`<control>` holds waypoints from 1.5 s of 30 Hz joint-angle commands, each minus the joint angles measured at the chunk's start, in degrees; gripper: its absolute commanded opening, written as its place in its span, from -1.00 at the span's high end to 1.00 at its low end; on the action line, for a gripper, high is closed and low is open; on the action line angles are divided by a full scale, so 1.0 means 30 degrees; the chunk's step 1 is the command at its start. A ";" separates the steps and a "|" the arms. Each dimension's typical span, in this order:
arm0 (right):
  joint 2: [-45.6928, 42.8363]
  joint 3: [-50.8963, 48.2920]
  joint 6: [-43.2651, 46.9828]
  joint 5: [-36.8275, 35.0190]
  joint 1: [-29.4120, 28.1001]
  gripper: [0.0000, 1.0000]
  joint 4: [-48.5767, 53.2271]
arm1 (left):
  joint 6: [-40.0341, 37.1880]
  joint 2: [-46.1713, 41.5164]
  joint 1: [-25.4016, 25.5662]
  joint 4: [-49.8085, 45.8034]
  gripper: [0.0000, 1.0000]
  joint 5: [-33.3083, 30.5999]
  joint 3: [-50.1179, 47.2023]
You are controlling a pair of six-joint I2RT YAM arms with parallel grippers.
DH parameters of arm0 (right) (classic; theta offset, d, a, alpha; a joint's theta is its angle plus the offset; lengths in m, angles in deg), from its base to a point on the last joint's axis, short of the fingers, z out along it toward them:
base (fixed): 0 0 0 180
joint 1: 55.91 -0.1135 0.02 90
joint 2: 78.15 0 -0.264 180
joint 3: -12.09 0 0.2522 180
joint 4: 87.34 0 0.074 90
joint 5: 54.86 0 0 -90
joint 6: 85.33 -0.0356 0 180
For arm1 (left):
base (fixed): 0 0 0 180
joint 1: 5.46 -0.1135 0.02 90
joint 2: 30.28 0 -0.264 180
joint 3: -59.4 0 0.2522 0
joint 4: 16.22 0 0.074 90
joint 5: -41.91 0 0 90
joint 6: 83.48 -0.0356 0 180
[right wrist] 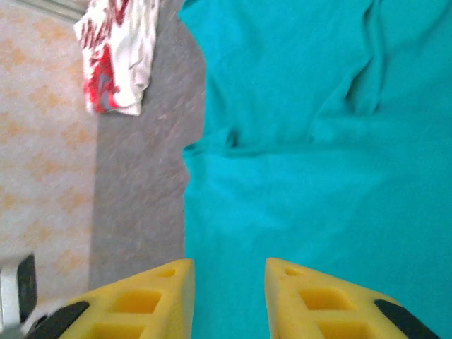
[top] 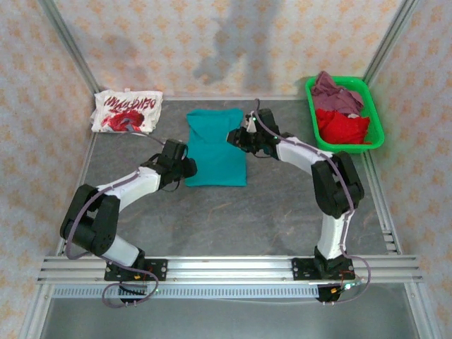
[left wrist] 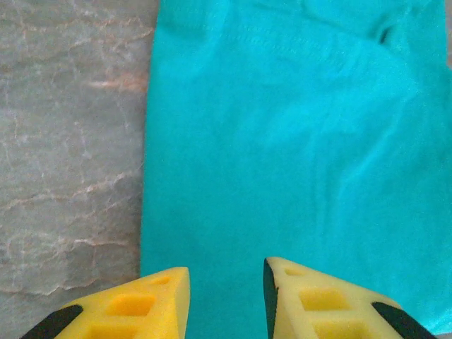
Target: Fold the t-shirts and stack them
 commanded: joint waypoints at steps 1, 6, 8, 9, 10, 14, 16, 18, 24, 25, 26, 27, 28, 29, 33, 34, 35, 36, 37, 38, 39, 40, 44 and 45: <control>0.0143 -0.2201 -0.1092 0.0900 -0.0309 0.39 -0.2166 | 0.0069 -0.0026 0.0075 0.0070 0.33 -0.0522 0.0413; 0.1060 -0.4480 -0.1612 0.1082 -0.0343 0.42 -0.4294 | 0.0106 0.0704 0.0090 0.0395 0.30 -0.0239 0.0690; 0.1365 -0.5068 -0.1807 0.1243 -0.0314 0.43 -0.5013 | 0.0252 0.0608 0.0119 0.0899 0.31 -0.0076 0.0151; 0.1510 -0.5206 -0.1765 0.1220 -0.0318 0.44 -0.5049 | 0.0339 0.0477 0.0119 0.1138 0.31 -0.0103 -0.0183; 0.1583 -0.5354 -0.1787 0.1215 -0.0324 0.44 -0.5164 | 0.0380 0.0303 0.0119 0.1388 0.31 -0.0104 -0.0586; 0.1523 -0.5709 -0.1966 0.1284 -0.0319 0.45 -0.5530 | 0.0316 -0.0226 0.0092 0.1116 0.31 -0.0254 -0.1407; 0.1095 -0.5785 -0.1994 0.1237 -0.0347 0.45 -0.5413 | 0.0338 -0.0662 0.0089 0.0928 0.31 -0.0254 -0.1643; 0.0410 -0.5830 -0.2054 0.1266 -0.0394 0.45 -0.5263 | 0.0343 -0.1146 0.0061 0.0920 0.31 -0.0085 -0.1892; -0.1415 -0.5762 -0.0826 0.0151 -0.1126 0.42 -0.3743 | 0.1253 -0.1688 -0.0986 0.2736 0.21 0.2227 -0.3125; -0.1268 -0.5713 -0.0737 0.0096 -0.1134 0.42 -0.3564 | 0.1810 -0.1466 -0.1512 0.3635 0.20 0.3197 -0.3552; -0.1101 -0.5805 -0.0762 0.0102 -0.1134 0.42 -0.3714 | 0.2315 -0.1171 -0.1989 0.4547 0.20 0.4082 -0.3953; -0.0959 -0.5954 -0.0792 0.0059 -0.1134 0.43 -0.3908 | 0.2579 -0.0881 -0.2347 0.5049 0.19 0.4760 -0.4178; -0.0808 -0.6102 -0.0823 -0.0078 -0.1163 0.43 -0.4023 | 0.2621 -0.0581 -0.2543 0.5118 0.18 0.5122 -0.4261; -0.0604 -0.6192 -0.0802 -0.0175 -0.1166 0.43 -0.4028 | 0.2535 -0.0368 -0.2621 0.4791 0.11 0.5198 -0.4179; -0.0268 -0.6552 -0.0520 -0.0522 -0.1164 0.44 -0.3949 | 0.2756 -0.0344 -0.2703 0.4473 -0.05 0.5607 -0.4614; -0.0188 -0.6619 -0.0354 -0.0650 -0.1164 0.44 -0.3827 | 0.2832 -0.0490 -0.2709 0.4396 -0.10 0.5609 -0.4814; -0.0089 -0.6653 -0.0229 -0.0732 -0.1164 0.45 -0.3648 | 0.2864 -0.0615 -0.2713 0.4230 -0.13 0.5581 -0.4946; -0.0006 -0.6672 -0.0127 -0.0762 -0.1164 0.45 -0.3497 | 0.2900 -0.0688 -0.2708 0.3984 -0.14 0.5579 -0.5006; 0.0098 -0.6750 -0.0064 -0.0727 -0.1164 0.45 -0.3444 | 0.2958 -0.0748 -0.2701 0.3830 -0.16 0.5752 -0.5064; 0.0152 -0.6843 -0.0033 -0.0691 -0.1164 0.45 -0.3493 | 0.3045 -0.0752 -0.2716 0.3820 -0.16 0.6015 -0.5176; 0.0228 -0.6931 -0.0068 -0.0668 -0.1164 0.45 -0.3593 | 0.3158 -0.0686 -0.2713 0.3875 -0.18 0.6237 -0.5283; 0.0358 -0.7000 -0.0098 -0.0647 -0.1164 0.45 -0.3714 | 0.3256 -0.0571 -0.2685 0.4033 -0.19 0.6471 -0.5399; 0.1075 -0.6769 -0.0141 -0.0327 -0.1164 0.45 -0.3717 | 0.3434 0.0003 -0.2692 0.4610 -0.18 0.6820 -0.5515; 0.1199 -0.6739 -0.0253 -0.0230 -0.1164 0.45 -0.3831 | 0.3442 0.0160 -0.2690 0.4738 -0.17 0.6915 -0.5453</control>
